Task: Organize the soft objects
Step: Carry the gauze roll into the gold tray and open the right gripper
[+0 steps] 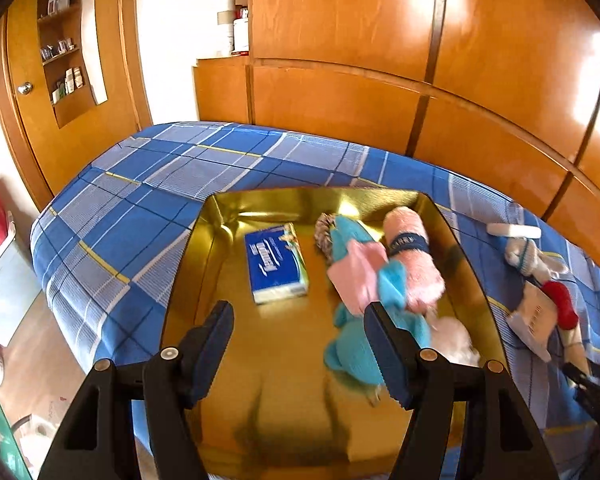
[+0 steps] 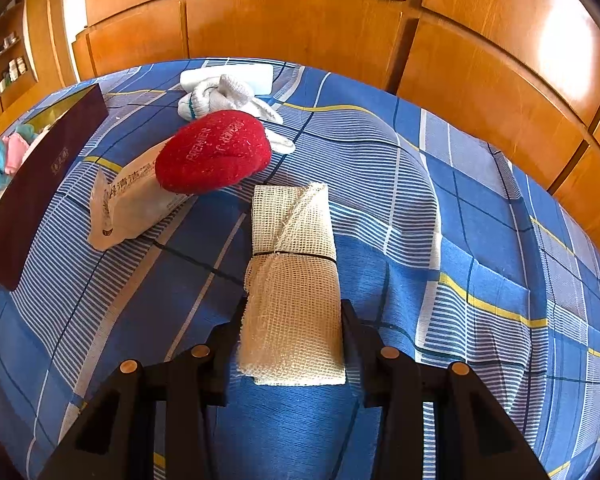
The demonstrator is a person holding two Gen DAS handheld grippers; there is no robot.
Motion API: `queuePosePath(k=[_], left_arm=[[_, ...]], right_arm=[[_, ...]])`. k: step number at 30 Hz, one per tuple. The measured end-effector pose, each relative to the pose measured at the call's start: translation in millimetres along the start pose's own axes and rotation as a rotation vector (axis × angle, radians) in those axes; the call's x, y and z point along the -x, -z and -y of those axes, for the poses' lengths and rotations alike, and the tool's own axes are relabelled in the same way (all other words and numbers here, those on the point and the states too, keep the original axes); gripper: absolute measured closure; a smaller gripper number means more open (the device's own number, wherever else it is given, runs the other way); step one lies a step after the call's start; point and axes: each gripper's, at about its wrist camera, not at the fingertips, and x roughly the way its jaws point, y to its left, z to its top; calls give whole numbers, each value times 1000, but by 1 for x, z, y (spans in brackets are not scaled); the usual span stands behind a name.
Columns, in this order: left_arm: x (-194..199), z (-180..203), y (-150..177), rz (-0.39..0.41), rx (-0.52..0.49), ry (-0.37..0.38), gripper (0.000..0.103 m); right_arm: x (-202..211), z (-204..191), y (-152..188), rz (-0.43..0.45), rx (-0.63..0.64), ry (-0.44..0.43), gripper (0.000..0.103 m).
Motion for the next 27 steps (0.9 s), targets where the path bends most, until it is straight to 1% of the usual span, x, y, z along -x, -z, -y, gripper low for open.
queuePosePath(k=[8, 12, 19, 24, 27], left_arm=[[12, 6, 23, -25, 2, 21, 34], [16, 6, 29, -26, 10, 24, 34], [29, 3, 34, 9, 15, 16, 34], [37, -1, 36, 23, 16, 25, 34], [38, -6, 38, 24, 27, 24, 34]], right_arm=[[1, -1, 0, 3, 13, 8, 62], [1, -1, 1, 3, 12, 10, 62], [1, -1, 0, -2, -1, 9, 63], [2, 2, -4, -14, -20, 3, 64], [11, 6, -9, 6, -49, 22, 65]])
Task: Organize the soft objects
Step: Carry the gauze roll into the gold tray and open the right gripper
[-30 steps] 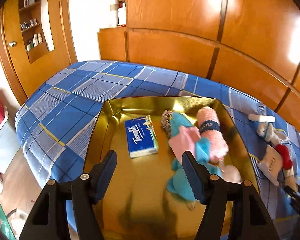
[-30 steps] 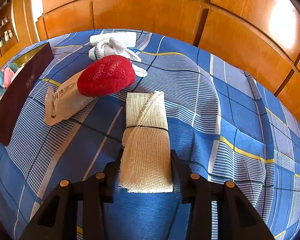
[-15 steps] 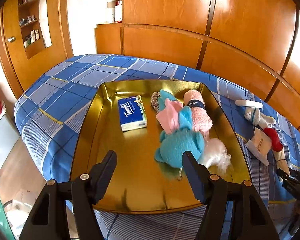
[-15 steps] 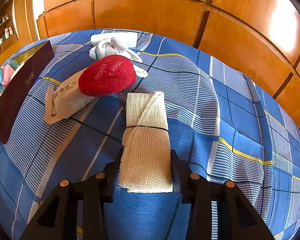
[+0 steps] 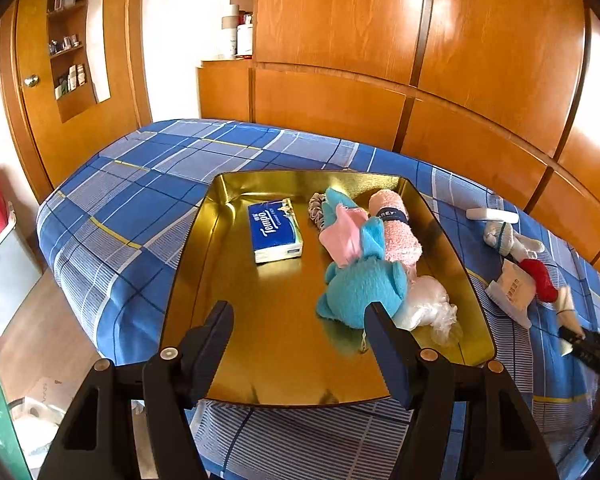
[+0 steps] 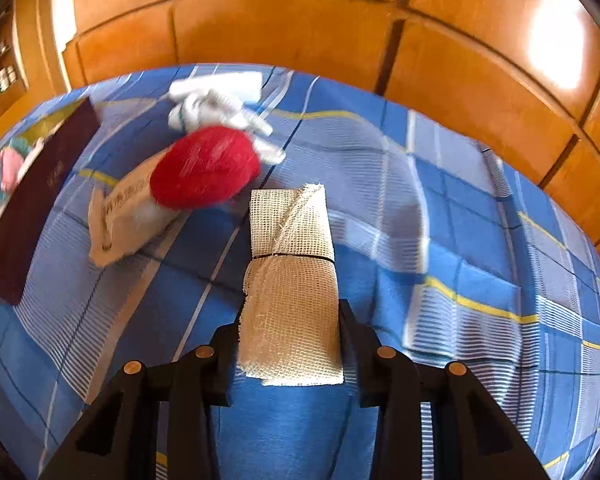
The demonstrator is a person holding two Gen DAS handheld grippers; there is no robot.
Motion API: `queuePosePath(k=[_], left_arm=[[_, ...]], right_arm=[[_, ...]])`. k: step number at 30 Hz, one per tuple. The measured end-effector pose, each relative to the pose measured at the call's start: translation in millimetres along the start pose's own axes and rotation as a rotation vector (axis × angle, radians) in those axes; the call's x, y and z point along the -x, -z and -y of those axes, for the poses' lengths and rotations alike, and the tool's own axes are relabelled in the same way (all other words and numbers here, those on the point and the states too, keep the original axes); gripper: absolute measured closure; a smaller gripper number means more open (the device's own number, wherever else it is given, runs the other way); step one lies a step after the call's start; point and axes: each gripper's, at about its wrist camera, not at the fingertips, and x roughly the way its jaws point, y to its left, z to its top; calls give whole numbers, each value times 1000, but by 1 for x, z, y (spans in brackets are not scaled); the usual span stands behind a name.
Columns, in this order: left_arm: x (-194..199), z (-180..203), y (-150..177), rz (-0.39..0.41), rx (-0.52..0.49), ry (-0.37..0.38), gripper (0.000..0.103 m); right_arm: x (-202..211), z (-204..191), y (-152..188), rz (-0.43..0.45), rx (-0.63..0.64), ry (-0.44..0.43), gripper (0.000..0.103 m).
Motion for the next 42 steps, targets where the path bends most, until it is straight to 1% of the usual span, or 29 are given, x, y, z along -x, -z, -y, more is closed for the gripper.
queuePosePath(k=[3, 7, 9, 12, 17, 22, 25, 28, 32, 36, 42], left_arm=[[1, -5, 1, 3, 9, -5, 34], [2, -9, 1, 9, 18, -6, 34], [3, -11, 1, 11, 23, -6, 34], [5, -16, 3, 15, 31, -9, 34], [6, -29, 4, 18, 51, -24, 34], [6, -42, 8, 14, 78, -42, 34], [4, -52, 9, 8, 99, -55, 34], [2, -63, 11, 5, 124, -68, 34], [3, -79, 10, 13, 160, -92, 34], [3, -93, 11, 12, 190, -113, 34], [1, -101, 14, 1, 202, -121, 34]], right_arm=[[19, 4, -10, 51, -48, 5, 65], [51, -12, -28, 132, -43, -55, 65], [62, -37, -39, 158, 6, -108, 65], [70, -77, -52, 171, 83, -193, 65], [73, -152, -60, 156, 201, -343, 65], [80, -210, -64, 135, 291, -452, 65], [82, -239, -63, 104, 331, -503, 65], [77, -266, -65, 40, 369, -562, 65], [66, -297, -62, -23, 431, -573, 65], [54, -324, -57, -82, 465, -574, 65], [28, -355, -57, -124, 494, -517, 65]])
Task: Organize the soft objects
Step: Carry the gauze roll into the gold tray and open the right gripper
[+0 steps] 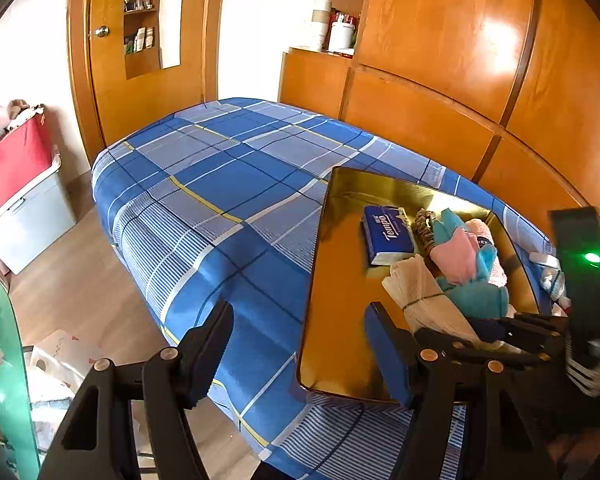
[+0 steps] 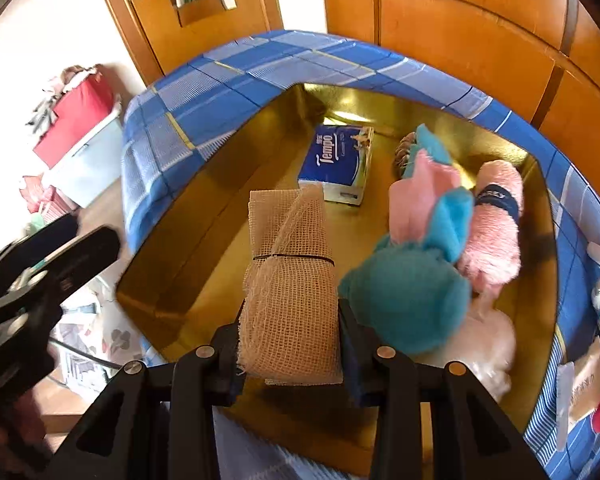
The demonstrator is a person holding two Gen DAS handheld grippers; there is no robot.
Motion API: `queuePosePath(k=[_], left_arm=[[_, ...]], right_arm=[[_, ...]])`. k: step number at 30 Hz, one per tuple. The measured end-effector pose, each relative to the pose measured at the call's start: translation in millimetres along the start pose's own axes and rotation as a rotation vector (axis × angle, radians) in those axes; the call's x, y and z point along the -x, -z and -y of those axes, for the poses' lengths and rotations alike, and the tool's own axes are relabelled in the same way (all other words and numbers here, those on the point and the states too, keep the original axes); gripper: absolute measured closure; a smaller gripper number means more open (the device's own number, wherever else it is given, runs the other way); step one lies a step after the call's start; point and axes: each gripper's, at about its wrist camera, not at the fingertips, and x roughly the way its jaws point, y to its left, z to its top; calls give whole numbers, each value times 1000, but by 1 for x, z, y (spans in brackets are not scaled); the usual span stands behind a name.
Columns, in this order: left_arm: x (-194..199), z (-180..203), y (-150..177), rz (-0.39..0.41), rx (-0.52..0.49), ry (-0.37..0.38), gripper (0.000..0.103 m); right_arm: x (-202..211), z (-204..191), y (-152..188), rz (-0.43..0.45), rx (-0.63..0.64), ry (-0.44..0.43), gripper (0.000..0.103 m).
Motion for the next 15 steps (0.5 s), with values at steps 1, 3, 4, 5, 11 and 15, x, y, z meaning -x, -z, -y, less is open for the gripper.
queuePosePath(k=[1, 3, 4, 5, 11, 15], left_arm=[[-1, 0, 0, -4, -1, 0, 34], [-2, 0, 1, -7, -3, 0, 34], [-3, 1, 1, -9, -4, 1, 34], [-3, 2, 2, -12, -7, 2, 34], [-3, 4, 2, -13, -16, 2, 34], [-2, 5, 1, -8, -21, 2, 34]], right_arm=[[-4, 0, -2, -5, -6, 13, 65], [-13, 3, -5, -11, -24, 33, 64], [-16, 5, -6, -15, -30, 39, 63], [-18, 6, -8, -18, -32, 47, 62], [-25, 15, -9, -21, -79, 34, 57], [-15, 16, -6, 10, -87, 28, 53]])
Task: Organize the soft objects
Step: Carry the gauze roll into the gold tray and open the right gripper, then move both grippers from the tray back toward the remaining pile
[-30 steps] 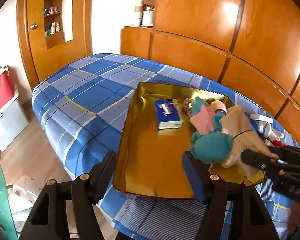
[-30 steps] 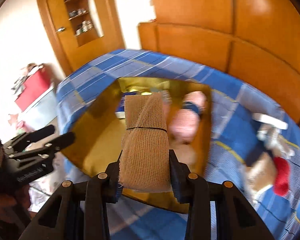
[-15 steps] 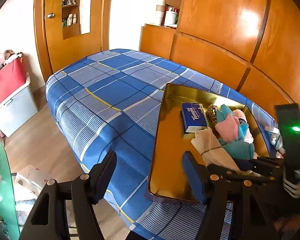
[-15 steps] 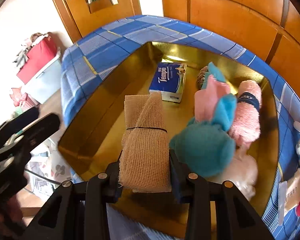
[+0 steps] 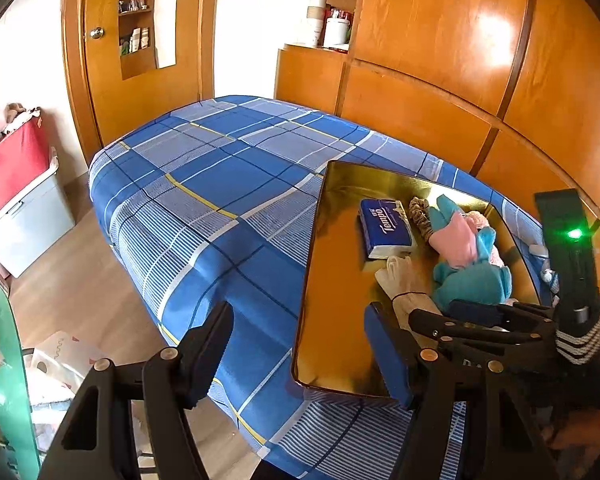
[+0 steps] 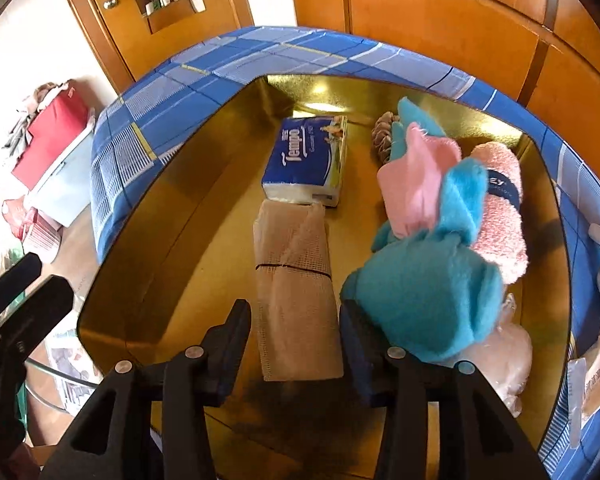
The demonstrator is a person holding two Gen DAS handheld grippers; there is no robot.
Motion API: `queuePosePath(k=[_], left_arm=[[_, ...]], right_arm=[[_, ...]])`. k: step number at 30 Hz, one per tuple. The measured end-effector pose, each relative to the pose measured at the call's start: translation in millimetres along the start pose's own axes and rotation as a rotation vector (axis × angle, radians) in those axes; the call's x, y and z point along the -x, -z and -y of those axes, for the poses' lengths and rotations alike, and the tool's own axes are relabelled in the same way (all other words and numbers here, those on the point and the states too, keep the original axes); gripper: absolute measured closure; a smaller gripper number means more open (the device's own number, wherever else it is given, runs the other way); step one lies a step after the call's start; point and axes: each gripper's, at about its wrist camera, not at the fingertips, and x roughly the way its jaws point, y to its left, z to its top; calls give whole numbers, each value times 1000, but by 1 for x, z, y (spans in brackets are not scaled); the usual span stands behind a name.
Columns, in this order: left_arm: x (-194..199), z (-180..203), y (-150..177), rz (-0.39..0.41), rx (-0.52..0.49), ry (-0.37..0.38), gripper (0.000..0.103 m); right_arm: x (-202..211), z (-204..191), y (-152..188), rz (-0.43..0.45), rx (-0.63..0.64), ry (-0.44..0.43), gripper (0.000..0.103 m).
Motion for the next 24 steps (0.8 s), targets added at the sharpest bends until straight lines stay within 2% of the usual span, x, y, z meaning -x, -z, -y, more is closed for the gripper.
queuePosePath(k=[2, 6, 15, 24], left_arm=[[1, 1, 0, 2, -3, 2, 34], [6, 5, -1, 13, -15, 3, 34], [13, 21, 0, 24, -54, 17, 34], [18, 43, 3, 22, -110, 38, 34]], right_arm=[[7, 1, 2, 25, -7, -9, 49], [22, -1, 5, 75, -3, -9, 48], [58, 6, 20, 208, -11, 64, 48], [89, 33, 33, 288, -68, 109, 48]])
